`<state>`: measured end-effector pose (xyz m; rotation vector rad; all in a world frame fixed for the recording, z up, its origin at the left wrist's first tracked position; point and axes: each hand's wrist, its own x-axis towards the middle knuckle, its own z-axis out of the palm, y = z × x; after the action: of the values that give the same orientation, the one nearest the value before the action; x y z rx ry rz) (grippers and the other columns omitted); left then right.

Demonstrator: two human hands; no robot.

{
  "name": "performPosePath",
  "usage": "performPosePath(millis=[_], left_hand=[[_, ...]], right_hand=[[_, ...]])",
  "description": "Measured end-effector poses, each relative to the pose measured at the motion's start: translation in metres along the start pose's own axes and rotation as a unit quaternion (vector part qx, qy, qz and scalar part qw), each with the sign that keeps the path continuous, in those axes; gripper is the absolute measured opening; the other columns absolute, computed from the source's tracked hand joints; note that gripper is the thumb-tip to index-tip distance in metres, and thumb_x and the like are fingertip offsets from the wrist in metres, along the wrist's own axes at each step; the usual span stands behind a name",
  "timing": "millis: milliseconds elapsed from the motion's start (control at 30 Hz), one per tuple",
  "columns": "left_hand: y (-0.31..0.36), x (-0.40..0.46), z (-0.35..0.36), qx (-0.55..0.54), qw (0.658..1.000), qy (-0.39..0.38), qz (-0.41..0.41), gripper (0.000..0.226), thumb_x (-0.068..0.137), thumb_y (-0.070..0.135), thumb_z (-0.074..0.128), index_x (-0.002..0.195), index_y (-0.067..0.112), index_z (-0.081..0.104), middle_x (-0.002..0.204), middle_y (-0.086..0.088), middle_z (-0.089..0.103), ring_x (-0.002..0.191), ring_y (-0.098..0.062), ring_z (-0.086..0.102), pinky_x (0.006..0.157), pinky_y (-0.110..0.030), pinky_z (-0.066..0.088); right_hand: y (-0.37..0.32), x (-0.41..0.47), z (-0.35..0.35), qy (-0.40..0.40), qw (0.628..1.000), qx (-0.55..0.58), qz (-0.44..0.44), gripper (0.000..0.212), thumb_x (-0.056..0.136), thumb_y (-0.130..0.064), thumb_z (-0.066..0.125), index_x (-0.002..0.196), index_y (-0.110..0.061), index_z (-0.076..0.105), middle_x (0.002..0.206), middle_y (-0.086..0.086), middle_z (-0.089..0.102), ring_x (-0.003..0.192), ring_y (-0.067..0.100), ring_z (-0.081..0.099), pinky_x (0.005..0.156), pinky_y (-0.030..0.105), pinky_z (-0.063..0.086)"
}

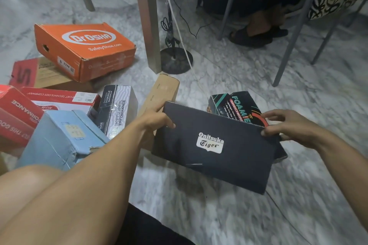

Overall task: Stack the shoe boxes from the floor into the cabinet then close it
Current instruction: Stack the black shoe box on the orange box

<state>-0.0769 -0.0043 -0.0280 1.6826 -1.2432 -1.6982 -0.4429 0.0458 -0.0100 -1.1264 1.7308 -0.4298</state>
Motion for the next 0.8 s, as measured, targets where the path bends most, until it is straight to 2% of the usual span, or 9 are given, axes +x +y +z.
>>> performPosePath(millis=[100, 200, 300, 400, 467, 533, 567, 667, 800], left_hand=[[-0.004, 0.002, 0.003, -0.012, 0.999, 0.035, -0.029, 0.059, 0.058, 0.002, 0.077, 0.110, 0.027, 0.061, 0.104, 0.000, 0.068, 0.095, -0.019, 0.066, 0.077, -0.031, 0.055], [-0.016, 0.021, 0.002, -0.001, 0.998, 0.057, -0.032, 0.065, 0.025, 0.022, 0.080, 0.089, 0.018, 0.072, 0.109, -0.008, 0.070, 0.102, -0.032, 0.066, 0.094, -0.050, 0.053], [-0.023, 0.028, 0.003, 0.004, 0.998, 0.052, -0.037, 0.061, 0.020, 0.022, 0.083, 0.080, 0.013, 0.077, 0.101, -0.007, 0.074, 0.100, -0.033, 0.067, 0.094, -0.050, 0.052], [-0.012, 0.008, 0.002, -0.006, 0.998, 0.048, -0.030, 0.047, 0.037, 0.012, 0.084, 0.084, 0.011, 0.078, 0.101, -0.005, 0.075, 0.101, -0.030, 0.066, 0.095, -0.047, 0.051], [-0.004, -0.003, 0.001, -0.015, 0.999, 0.025, -0.035, 0.040, 0.057, 0.001, 0.080, 0.094, 0.017, 0.077, 0.097, -0.001, 0.075, 0.095, -0.025, 0.068, 0.081, -0.036, 0.056], [0.001, -0.008, 0.000, -0.021, 1.000, -0.003, -0.020, 0.050, 0.071, -0.008, 0.073, 0.107, 0.026, 0.070, 0.093, 0.007, 0.073, 0.089, -0.018, 0.068, 0.062, -0.024, 0.053], [0.004, -0.011, 0.000, -0.014, 1.000, -0.010, -0.003, 0.056, 0.072, -0.008, 0.072, 0.109, 0.033, 0.067, 0.093, 0.011, 0.072, 0.091, -0.018, 0.068, 0.063, -0.025, 0.052], [0.017, -0.022, -0.002, 0.007, 0.999, -0.007, 0.033, 0.065, 0.071, -0.009, 0.074, 0.102, 0.046, 0.058, 0.098, 0.015, 0.067, 0.093, -0.018, 0.064, 0.071, -0.028, 0.053], [0.039, -0.038, -0.022, 0.089, 0.995, 0.014, 0.051, 0.067, 0.065, 0.005, 0.082, 0.123, 0.022, 0.052, 0.112, -0.003, 0.065, 0.087, -0.018, 0.061, 0.057, -0.026, 0.042]], right_hand=[[0.017, 0.013, 0.008, 0.140, 0.983, 0.109, 0.049, 0.030, 0.064, -0.015, 0.088, 0.082, -0.009, 0.065, 0.088, 0.009, 0.065, 0.083, 0.025, 0.064, 0.087, 0.042, 0.054], [0.036, 0.026, 0.024, 0.281, 0.947, 0.137, 0.073, 0.047, 0.047, -0.045, 0.090, 0.049, -0.015, 0.053, 0.058, 0.005, 0.054, 0.066, 0.025, 0.054, 0.065, 0.040, 0.045], [0.048, 0.025, 0.040, 0.325, 0.929, 0.161, 0.073, 0.037, 0.059, -0.043, 0.087, 0.072, -0.013, 0.070, 0.080, 0.006, 0.072, 0.080, 0.027, 0.067, 0.079, 0.044, 0.057], [0.048, 0.013, 0.049, 0.270, 0.940, 0.205, 0.020, 0.026, 0.070, -0.023, 0.086, 0.093, -0.019, 0.074, 0.098, 0.003, 0.075, 0.090, 0.021, 0.070, 0.086, 0.039, 0.056], [0.042, -0.002, 0.052, 0.176, 0.959, 0.220, -0.026, 0.035, 0.075, -0.011, 0.081, 0.105, -0.027, 0.075, 0.098, -0.007, 0.075, 0.086, 0.012, 0.070, 0.081, 0.032, 0.054], [0.036, -0.012, 0.051, 0.103, 0.972, 0.205, -0.050, 0.046, 0.075, -0.007, 0.080, 0.109, -0.037, 0.072, 0.099, -0.010, 0.074, 0.083, 0.006, 0.071, 0.078, 0.032, 0.055], [0.033, -0.015, 0.050, 0.085, 0.976, 0.194, -0.057, 0.050, 0.073, -0.006, 0.082, 0.109, -0.039, 0.071, 0.101, -0.008, 0.074, 0.084, 0.007, 0.071, 0.077, 0.032, 0.056], [0.016, -0.020, 0.042, 0.068, 0.985, 0.141, -0.076, 0.070, 0.053, -0.022, 0.093, 0.116, -0.037, 0.066, 0.107, -0.003, 0.071, 0.092, 0.012, 0.071, 0.071, 0.029, 0.056], [-0.012, -0.025, 0.036, 0.079, 0.985, 0.066, -0.139, 0.108, 0.029, -0.053, 0.094, 0.129, -0.035, 0.057, 0.119, -0.010, 0.066, 0.107, 0.013, 0.065, 0.078, 0.029, 0.055]])
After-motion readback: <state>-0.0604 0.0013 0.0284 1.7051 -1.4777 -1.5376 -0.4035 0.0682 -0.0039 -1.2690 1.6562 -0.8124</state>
